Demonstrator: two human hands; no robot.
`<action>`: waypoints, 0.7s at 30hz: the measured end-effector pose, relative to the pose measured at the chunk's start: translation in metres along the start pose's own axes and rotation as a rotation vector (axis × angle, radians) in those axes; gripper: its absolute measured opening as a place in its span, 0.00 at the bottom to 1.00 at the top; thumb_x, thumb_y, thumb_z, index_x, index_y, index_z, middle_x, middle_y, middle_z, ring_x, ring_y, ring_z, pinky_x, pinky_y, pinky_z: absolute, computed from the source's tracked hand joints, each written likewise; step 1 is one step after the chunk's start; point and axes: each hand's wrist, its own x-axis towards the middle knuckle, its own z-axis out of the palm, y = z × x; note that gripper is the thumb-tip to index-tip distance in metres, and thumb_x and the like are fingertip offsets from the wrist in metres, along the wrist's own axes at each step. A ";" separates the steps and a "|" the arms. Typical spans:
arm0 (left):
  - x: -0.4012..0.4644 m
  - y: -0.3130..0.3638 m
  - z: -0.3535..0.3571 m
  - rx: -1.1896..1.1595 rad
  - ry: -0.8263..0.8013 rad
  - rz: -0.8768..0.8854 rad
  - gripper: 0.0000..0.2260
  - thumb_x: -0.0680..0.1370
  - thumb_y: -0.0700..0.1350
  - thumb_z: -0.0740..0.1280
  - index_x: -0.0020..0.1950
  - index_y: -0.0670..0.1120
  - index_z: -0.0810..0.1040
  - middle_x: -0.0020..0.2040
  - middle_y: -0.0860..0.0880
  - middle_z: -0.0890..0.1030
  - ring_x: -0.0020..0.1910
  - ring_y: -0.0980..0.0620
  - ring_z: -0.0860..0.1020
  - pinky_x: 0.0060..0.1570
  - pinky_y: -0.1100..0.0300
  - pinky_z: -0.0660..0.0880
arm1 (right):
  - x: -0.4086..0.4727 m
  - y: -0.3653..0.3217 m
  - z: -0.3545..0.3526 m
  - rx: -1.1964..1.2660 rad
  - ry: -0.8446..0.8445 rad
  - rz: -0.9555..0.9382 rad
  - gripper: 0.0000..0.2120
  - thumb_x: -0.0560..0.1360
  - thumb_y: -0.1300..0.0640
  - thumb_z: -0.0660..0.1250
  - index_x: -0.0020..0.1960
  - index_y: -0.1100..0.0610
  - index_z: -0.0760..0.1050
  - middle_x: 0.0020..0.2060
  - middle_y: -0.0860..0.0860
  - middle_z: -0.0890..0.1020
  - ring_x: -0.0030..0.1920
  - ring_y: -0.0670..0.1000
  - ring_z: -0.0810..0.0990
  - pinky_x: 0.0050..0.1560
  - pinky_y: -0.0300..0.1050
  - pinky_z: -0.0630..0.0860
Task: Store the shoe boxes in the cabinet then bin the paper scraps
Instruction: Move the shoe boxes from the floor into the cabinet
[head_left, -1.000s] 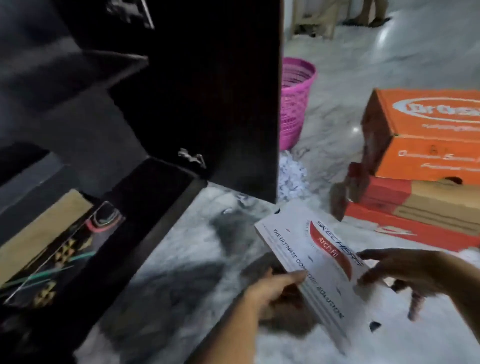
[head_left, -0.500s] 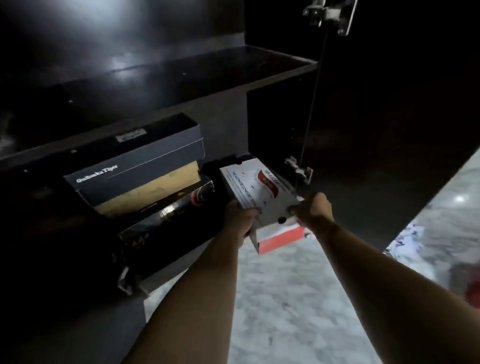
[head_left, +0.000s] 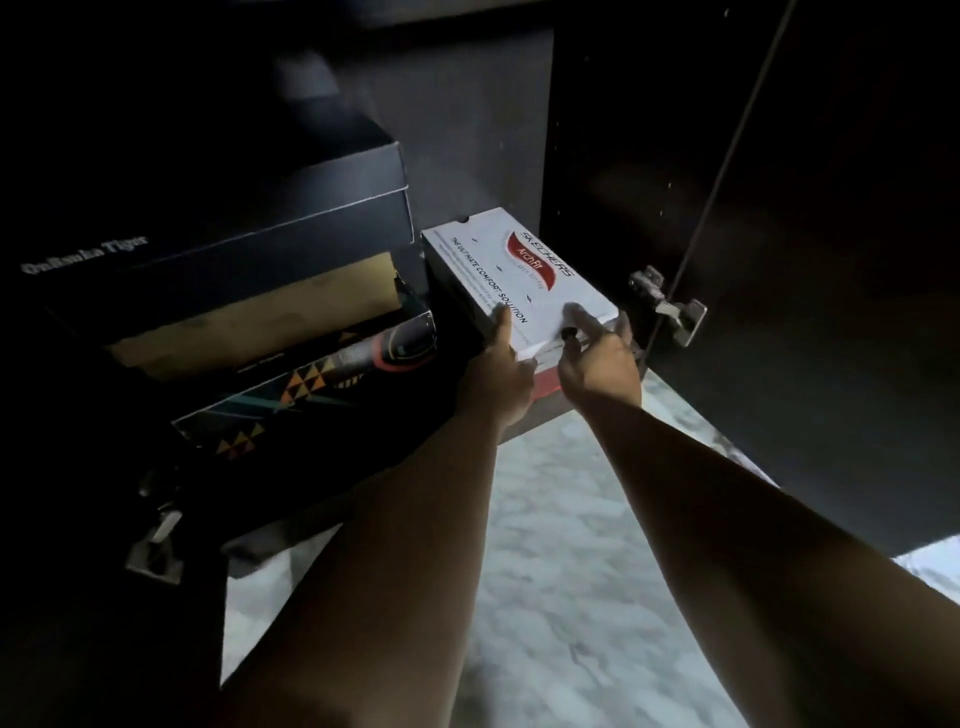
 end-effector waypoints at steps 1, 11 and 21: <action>0.003 0.000 0.004 0.013 0.003 -0.004 0.33 0.83 0.45 0.61 0.82 0.55 0.46 0.79 0.44 0.66 0.72 0.42 0.71 0.68 0.54 0.69 | 0.002 0.002 -0.001 0.004 -0.010 0.003 0.22 0.83 0.55 0.59 0.76 0.41 0.69 0.82 0.55 0.57 0.77 0.56 0.68 0.71 0.48 0.68; -0.073 0.016 0.013 0.043 0.296 -0.081 0.24 0.71 0.52 0.69 0.65 0.51 0.70 0.61 0.38 0.79 0.61 0.36 0.77 0.59 0.45 0.76 | -0.050 0.031 -0.089 -0.009 -0.097 0.028 0.22 0.77 0.48 0.62 0.70 0.50 0.76 0.65 0.60 0.80 0.64 0.61 0.80 0.62 0.49 0.76; -0.255 0.157 0.210 0.325 -0.702 0.148 0.11 0.68 0.50 0.65 0.34 0.43 0.79 0.36 0.43 0.83 0.38 0.42 0.82 0.39 0.56 0.78 | -0.278 0.230 -0.325 -0.274 -0.171 0.541 0.13 0.80 0.49 0.67 0.58 0.56 0.84 0.57 0.56 0.85 0.58 0.58 0.82 0.59 0.47 0.78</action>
